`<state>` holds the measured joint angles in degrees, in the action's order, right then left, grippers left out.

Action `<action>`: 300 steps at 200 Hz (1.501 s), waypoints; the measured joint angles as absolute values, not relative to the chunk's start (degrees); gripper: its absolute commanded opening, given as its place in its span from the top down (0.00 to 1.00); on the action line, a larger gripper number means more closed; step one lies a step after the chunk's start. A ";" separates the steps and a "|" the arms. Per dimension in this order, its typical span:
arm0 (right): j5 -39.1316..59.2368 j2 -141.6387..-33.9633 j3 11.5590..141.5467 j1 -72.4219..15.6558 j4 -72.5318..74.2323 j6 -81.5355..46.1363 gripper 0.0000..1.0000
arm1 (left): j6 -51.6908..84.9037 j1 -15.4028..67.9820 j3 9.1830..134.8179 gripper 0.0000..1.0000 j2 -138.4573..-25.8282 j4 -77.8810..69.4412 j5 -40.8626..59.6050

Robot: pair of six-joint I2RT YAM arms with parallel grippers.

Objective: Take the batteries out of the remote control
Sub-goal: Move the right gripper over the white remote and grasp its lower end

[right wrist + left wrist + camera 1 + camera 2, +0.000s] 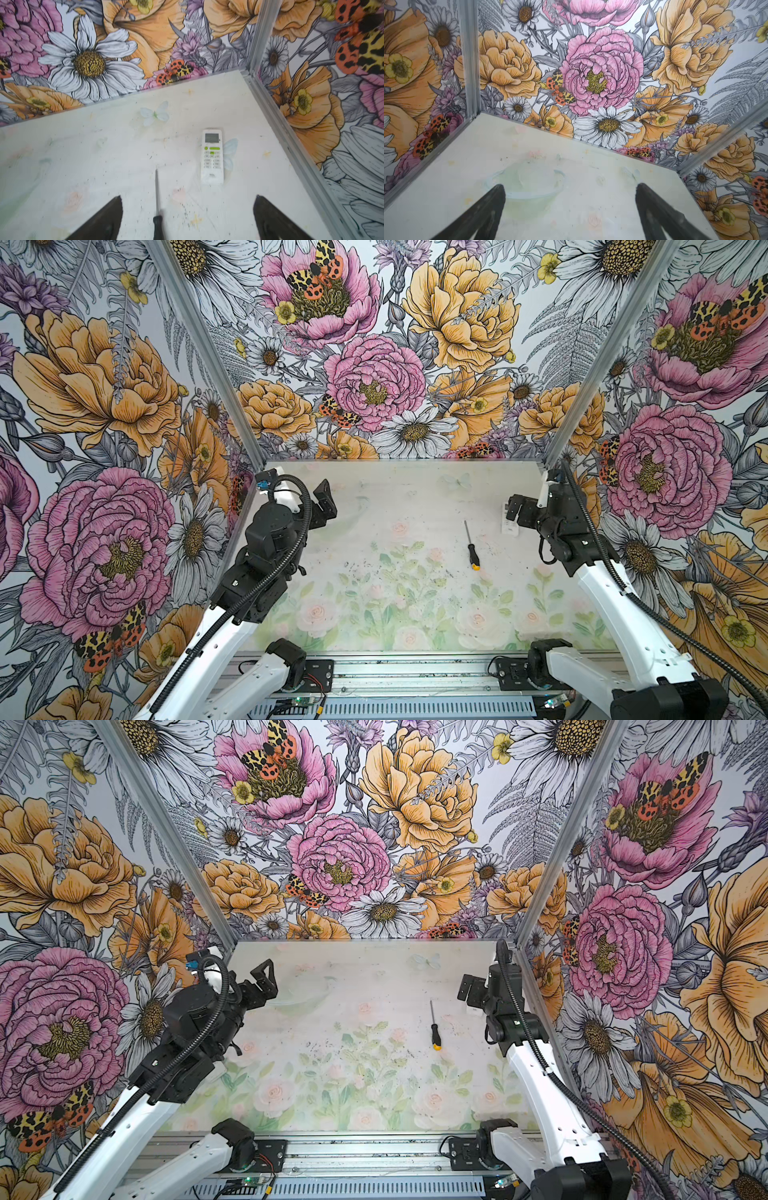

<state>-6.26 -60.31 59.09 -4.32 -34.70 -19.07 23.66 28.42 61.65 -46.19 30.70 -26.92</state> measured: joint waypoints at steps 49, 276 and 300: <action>-1.19 -71.81 69.87 -1.32 -52.49 -21.67 0.00 | 34.37 32.64 63.99 0.01 -55.05 44.93 -26.20; 2.35 -116.84 88.31 6.57 -51.53 -13.87 0.20 | 38.98 32.88 76.31 0.01 -92.40 35.29 6.09; 2.39 -116.84 88.31 6.55 -51.35 -13.85 0.23 | 39.11 32.82 76.31 0.01 -92.66 35.09 6.33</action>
<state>2.39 -116.84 88.31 6.55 -51.35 -13.85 39.11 32.82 76.31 -92.66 35.09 6.33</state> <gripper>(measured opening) 0.798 0.988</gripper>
